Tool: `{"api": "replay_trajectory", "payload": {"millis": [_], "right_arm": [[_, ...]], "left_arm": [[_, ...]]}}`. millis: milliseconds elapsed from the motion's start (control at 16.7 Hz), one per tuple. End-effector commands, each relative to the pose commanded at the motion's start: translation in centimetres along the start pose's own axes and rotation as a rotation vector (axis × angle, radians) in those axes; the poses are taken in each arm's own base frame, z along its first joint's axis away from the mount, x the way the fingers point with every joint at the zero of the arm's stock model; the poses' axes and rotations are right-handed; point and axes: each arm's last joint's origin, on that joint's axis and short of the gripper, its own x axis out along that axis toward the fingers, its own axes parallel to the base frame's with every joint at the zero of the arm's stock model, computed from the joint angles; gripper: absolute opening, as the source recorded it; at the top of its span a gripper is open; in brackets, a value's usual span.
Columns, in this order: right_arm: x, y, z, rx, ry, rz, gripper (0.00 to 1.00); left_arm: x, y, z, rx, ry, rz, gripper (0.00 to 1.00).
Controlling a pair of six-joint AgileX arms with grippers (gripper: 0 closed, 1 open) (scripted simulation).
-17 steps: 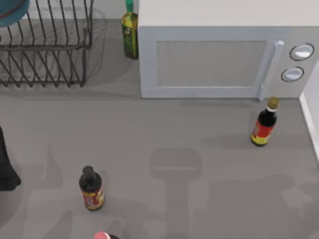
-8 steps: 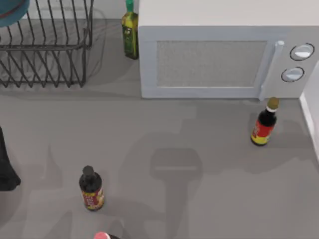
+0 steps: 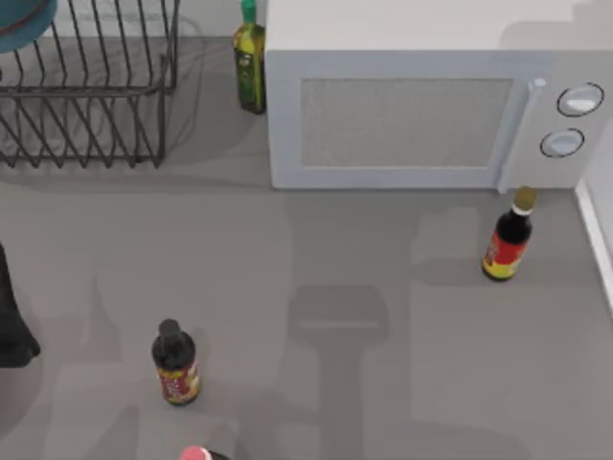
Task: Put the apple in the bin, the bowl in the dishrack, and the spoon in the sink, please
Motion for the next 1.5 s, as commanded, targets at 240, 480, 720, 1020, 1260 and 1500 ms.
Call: {"api": "replay_trajectory", "payload": {"millis": [240,480,720,1020,1260,1500], "right_arm": [[2.3,-0.6,1.8,0.006,-0.008,-0.003,0.0],[3.3,-0.7,2.2,0.009,-0.006,-0.002,0.0],[3.4,-1.0,2.1,0.016,-0.005,-0.001,0.0],[4.1,-1.0,2.4,0.012,-0.016,-0.006,0.0],[6.6,-0.9,2.4,0.009,0.006,0.004,0.0],[7.7,-0.8,2.2,0.009,-0.002,-0.001,0.0]], "left_arm": [[0.0,0.0,0.0,0.0,0.0,0.0,1.0],[0.0,0.0,0.0,0.0,0.0,0.0,1.0],[0.0,0.0,0.0,0.0,0.0,0.0,1.0],[0.0,0.0,0.0,0.0,0.0,0.0,1.0],[0.0,0.0,0.0,0.0,0.0,0.0,1.0],[0.0,0.0,0.0,0.0,0.0,0.0,1.0]]}}
